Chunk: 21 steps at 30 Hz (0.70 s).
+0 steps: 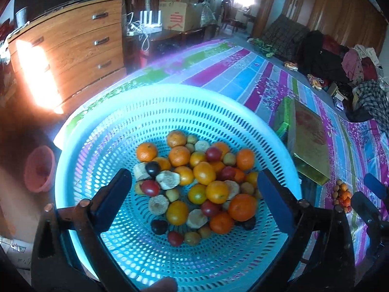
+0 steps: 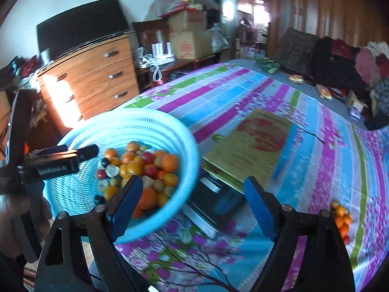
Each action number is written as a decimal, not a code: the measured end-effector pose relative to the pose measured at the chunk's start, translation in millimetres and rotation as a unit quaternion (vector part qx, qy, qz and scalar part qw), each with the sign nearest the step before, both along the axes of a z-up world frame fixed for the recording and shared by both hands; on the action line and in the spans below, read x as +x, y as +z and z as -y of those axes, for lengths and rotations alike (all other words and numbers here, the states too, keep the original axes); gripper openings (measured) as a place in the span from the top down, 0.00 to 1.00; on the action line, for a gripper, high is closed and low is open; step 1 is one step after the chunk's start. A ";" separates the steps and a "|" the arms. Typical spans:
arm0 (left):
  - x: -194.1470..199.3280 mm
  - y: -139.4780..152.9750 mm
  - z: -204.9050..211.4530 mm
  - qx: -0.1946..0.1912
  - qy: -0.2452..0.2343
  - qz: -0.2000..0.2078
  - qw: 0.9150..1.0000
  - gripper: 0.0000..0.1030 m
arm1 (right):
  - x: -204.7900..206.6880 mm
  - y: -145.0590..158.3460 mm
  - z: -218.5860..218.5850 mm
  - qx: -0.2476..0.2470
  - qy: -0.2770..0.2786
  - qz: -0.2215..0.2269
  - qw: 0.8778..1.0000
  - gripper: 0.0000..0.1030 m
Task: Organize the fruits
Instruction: 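Move both grippers back over the fruit pile on the sheet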
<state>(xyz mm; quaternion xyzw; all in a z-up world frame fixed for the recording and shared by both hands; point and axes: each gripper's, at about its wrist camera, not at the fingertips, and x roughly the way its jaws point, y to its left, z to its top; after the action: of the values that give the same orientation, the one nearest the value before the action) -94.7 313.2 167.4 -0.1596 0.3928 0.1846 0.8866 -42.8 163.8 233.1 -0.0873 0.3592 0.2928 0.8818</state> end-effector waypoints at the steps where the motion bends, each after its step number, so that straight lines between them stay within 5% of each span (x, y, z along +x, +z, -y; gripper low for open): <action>1: 1.7 0.8 4.9 0.002 -0.005 0.001 1.000 0.00 | 0.8 -0.8 9.5 0.001 -0.009 0.000 1.000 0.15; 6: 8.2 3.1 36.6 0.018 -0.033 0.012 0.999 0.00 | -4.3 -8.9 49.6 -0.002 -0.043 0.010 0.999 0.15; 12: 25.4 -1.7 99.7 0.025 -0.123 0.011 0.992 0.00 | -13.7 -45.8 115.8 -0.027 -0.100 -0.022 0.994 0.15; 21: 55.2 -21.0 222.1 0.012 -0.292 -0.021 0.956 0.00 | -27.7 -97.2 224.8 -0.052 -0.203 -0.078 0.975 0.15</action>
<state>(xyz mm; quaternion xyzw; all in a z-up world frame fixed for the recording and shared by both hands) -39.6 91.1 146.4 -0.0232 0.4388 -0.0741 0.8952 -70.5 -61.1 136.0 -0.0350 0.4517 0.0949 0.8864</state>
